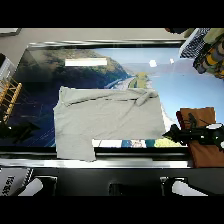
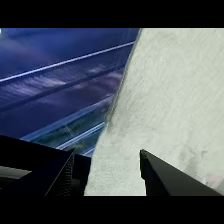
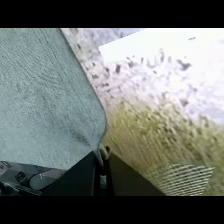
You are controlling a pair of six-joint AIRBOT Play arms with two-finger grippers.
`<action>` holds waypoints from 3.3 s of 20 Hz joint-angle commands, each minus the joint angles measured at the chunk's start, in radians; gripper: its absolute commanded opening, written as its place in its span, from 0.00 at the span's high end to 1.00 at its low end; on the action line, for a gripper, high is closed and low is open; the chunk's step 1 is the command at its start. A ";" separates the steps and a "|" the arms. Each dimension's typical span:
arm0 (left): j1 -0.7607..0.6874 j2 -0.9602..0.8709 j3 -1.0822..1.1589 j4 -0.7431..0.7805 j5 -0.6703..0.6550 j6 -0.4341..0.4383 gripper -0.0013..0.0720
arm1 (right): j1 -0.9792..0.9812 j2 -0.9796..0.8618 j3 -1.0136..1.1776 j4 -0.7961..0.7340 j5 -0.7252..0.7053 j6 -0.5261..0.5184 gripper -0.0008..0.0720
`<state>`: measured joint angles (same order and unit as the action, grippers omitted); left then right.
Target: Fold the clothes and pants, and hang the long-sleeved shirts on hangers.
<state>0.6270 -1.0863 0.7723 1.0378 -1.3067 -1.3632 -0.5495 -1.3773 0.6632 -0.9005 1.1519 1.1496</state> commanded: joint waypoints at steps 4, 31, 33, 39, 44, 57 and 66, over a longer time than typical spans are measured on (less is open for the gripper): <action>0.016 0.008 -0.136 -0.052 0.102 0.086 0.34 | 0.000 0.001 0.000 0.018 -0.003 -0.040 0.94; -0.158 -0.233 -0.179 -0.313 0.302 0.238 0.96 | 0.000 0.002 0.000 0.116 0.090 -0.101 0.94; -0.176 -0.219 -0.135 -0.325 0.289 0.237 0.96 | 0.001 0.020 0.001 0.184 0.093 -0.137 0.94; -0.302 -0.150 0.205 -0.323 0.266 0.153 0.96 | 0.331 0.110 0.307 0.048 -0.077 0.016 0.94; -0.326 -0.090 0.692 -0.278 0.218 0.047 0.96 | 0.497 0.168 0.871 -0.377 -0.162 0.306 0.94; -0.325 0.335 1.237 0.217 0.091 -0.325 0.96 | 0.500 0.605 1.374 -0.474 -0.104 0.443 0.94; -0.334 0.223 1.079 0.205 -0.005 -0.280 0.96 | 0.500 0.396 1.357 -0.462 0.132 0.558 0.94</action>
<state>0.2996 -0.7979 1.9282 1.2732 -1.2484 -1.6855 -0.0509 -0.8864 2.0296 -1.3685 1.1484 1.6707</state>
